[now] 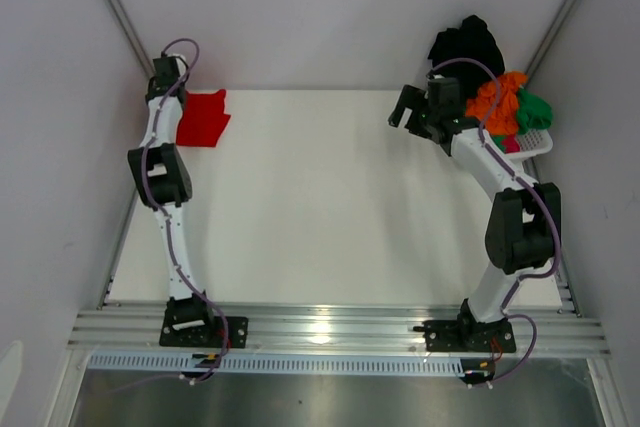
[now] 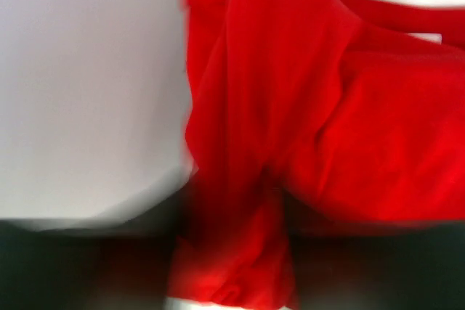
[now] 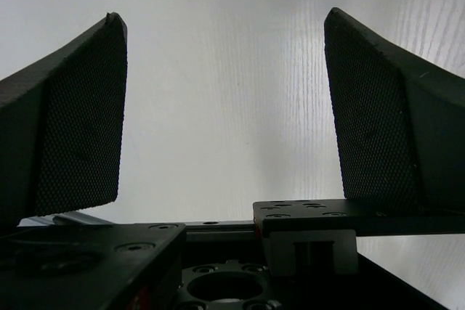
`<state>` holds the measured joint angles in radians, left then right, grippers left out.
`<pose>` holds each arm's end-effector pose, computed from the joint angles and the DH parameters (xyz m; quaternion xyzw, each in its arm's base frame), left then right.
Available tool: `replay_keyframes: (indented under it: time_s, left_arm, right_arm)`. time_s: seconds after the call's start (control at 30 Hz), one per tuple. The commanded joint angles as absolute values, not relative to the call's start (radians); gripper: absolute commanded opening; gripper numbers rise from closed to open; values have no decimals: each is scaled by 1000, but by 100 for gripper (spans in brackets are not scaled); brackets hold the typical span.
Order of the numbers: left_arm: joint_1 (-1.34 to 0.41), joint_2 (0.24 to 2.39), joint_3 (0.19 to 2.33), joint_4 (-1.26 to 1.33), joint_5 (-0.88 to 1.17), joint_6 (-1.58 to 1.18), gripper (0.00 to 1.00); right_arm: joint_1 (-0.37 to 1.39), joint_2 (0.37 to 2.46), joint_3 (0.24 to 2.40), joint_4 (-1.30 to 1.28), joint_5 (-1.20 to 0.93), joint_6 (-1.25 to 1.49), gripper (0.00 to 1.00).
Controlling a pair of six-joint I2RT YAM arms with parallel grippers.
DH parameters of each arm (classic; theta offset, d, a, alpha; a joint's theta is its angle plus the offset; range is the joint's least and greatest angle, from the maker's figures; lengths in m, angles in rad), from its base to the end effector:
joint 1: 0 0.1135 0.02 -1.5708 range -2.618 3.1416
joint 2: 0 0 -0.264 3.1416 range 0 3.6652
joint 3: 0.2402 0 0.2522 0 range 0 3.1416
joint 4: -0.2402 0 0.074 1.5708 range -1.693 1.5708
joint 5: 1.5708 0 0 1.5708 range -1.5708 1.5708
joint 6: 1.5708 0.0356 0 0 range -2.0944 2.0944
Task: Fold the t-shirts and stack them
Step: Neatly place the folded tshirt to the corner
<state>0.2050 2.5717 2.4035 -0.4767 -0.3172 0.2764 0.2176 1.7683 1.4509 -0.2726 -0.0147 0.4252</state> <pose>0.5656 0.1289 0.2093 -0.0389 0.8855 0.2424 0.3946 0.4044 0.0900 0.2919 0.0880 0.8777 0.1549 0.4448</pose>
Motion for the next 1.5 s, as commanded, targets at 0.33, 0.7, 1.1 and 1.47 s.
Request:
replay_keyframes:
  time_s: [0.33, 0.7, 1.1, 1.47]
  left_arm:
    - [232, 2329, 2312, -436, -278, 131, 100]
    - [163, 1880, 1956, -563, 72, -129, 100]
    - [-64, 1152, 1257, -456, 174, -163, 99]
    - [-64, 1042, 1138, -411, 169, -193, 99]
  right_arm:
    - [255, 1758, 1494, -252, -67, 399, 99]
    - [282, 1692, 1540, -181, -110, 324, 99]
    - [244, 1606, 1548, -210, -224, 351, 99]
    - [245, 1522, 1387, -97, -232, 426, 99]
